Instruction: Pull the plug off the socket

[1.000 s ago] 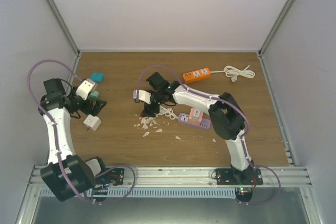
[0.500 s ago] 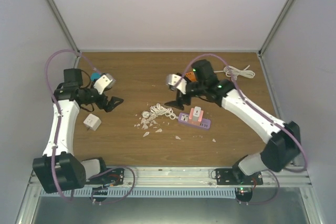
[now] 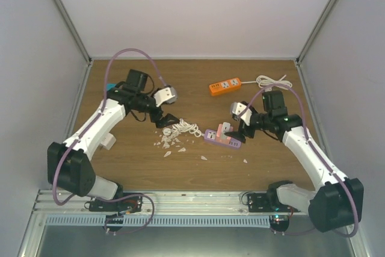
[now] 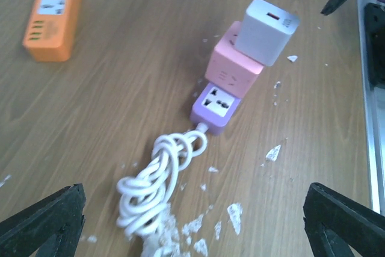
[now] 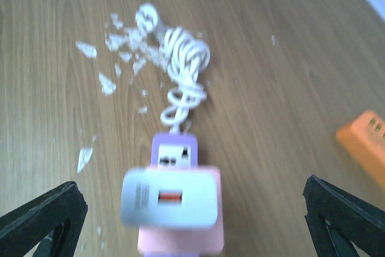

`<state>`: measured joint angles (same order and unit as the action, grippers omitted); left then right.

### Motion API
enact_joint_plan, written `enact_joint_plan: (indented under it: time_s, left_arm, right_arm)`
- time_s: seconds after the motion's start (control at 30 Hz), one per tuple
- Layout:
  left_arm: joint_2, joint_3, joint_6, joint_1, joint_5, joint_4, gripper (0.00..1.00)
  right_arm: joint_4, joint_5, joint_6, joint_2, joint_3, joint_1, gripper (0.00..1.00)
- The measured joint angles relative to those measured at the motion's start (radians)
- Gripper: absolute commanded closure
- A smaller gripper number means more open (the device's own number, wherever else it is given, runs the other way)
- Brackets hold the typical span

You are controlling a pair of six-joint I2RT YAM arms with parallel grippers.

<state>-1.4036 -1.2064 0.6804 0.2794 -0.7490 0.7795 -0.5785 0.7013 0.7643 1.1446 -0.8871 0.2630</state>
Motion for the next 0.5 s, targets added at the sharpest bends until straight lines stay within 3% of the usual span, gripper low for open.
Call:
enact_joint_plan:
  time_s: [0.23, 0.5]
  left_arm:
    - [-0.105, -0.041, -0.04, 0.122, 0.011, -0.047, 0.01]
    - [-0.119, -0.041, -0.064, 0.14, -0.006, -0.066, 0.01]
  right_arm:
    - [-0.094, 0.049, 0.153, -0.03, 0.091, -0.158, 0.0]
    - [-0.077, 0.052, 0.227, 0.107, 0.134, -0.174, 0.06]
